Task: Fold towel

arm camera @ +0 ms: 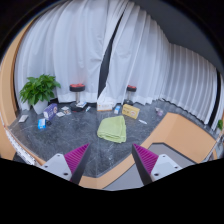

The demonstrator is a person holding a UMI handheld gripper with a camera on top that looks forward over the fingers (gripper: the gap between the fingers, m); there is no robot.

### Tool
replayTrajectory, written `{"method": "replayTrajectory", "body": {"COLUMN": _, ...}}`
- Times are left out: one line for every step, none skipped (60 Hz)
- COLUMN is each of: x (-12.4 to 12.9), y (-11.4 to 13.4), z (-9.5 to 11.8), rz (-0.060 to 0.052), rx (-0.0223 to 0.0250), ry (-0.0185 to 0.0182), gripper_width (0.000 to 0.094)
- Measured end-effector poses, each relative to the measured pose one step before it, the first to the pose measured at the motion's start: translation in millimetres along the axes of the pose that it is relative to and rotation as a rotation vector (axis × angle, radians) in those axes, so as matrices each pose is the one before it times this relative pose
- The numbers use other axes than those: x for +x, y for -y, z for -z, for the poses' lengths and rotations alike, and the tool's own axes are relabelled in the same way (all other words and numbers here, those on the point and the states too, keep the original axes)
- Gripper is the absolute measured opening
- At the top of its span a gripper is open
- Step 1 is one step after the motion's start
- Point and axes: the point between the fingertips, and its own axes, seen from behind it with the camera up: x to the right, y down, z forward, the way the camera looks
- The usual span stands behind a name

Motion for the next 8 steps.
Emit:
{"method": "replayTrajectory", "body": {"x": 0.07, "y": -0.11, "z": 4.29, "rz": 0.0036, "rx": 0.00316, "ry": -0.00604, "gripper_width": 0.0853}}
{"method": "replayTrajectory", "body": {"x": 1.53, "y": -1.88, "z": 3.86, "rz": 0.0044, "rx": 0.0052, "ry": -0.00507, "gripper_width": 0.0854}}
{"method": "replayTrajectory", "body": {"x": -0.42, "y": -0.04, "z": 3.28, "rz": 0.0047, "rx": 0.00051, "ry": -0.00298, "gripper_width": 0.085}}
{"method": "replayTrajectory", "body": {"x": -1.39, "y": -0.85, "z": 2.24, "rz": 0.0029, "rx": 0.00242, "ry": -0.00098, "gripper_width": 0.0852}}
{"method": "replayTrajectory", "body": {"x": -0.8, "y": 0.43, "z": 2.76, "rz": 0.0005, "rx": 0.00209, "ry": -0.00017, "gripper_width": 0.0855}}
{"method": "replayTrajectory", "body": {"x": -0.76, "y": 0.99, "z": 2.76, "rz": -0.0008, "rx": 0.00324, "ry": -0.0002, "gripper_width": 0.0853}}
{"method": "replayTrajectory", "body": {"x": -0.73, "y": 0.89, "z": 2.17, "rz": -0.0017, "rx": 0.00331, "ry": 0.0004, "gripper_width": 0.0853}}
{"method": "replayTrajectory", "body": {"x": -0.67, "y": 0.8, "z": 2.42, "rz": -0.0012, "rx": 0.00361, "ry": 0.00117, "gripper_width": 0.0851}}
